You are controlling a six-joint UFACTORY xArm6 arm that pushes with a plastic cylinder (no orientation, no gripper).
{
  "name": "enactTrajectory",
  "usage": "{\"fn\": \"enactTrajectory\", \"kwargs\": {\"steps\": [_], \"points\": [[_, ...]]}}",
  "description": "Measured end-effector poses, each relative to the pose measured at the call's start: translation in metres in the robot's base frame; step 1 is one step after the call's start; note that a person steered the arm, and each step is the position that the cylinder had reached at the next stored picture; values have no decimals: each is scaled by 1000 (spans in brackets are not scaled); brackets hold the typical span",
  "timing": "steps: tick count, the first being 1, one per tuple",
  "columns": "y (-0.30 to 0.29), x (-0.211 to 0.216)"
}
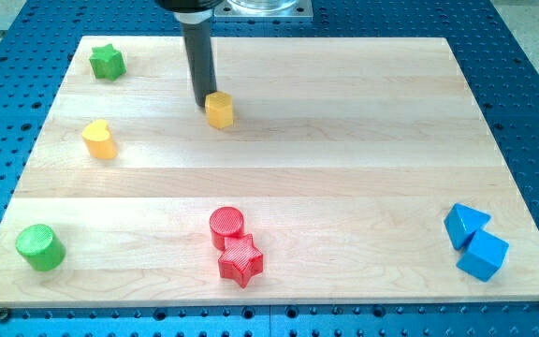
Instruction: Move the hexagon towards the top center of the board
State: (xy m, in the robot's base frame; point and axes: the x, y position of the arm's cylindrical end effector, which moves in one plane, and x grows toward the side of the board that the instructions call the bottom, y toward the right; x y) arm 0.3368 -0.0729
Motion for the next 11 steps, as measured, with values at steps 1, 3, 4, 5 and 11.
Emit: {"fn": "enactTrajectory", "kwargs": {"steps": [1,3,4,5,11], "points": [[-11,0],[-50,42],[-8,54],[21,53],[49,-39]]}}
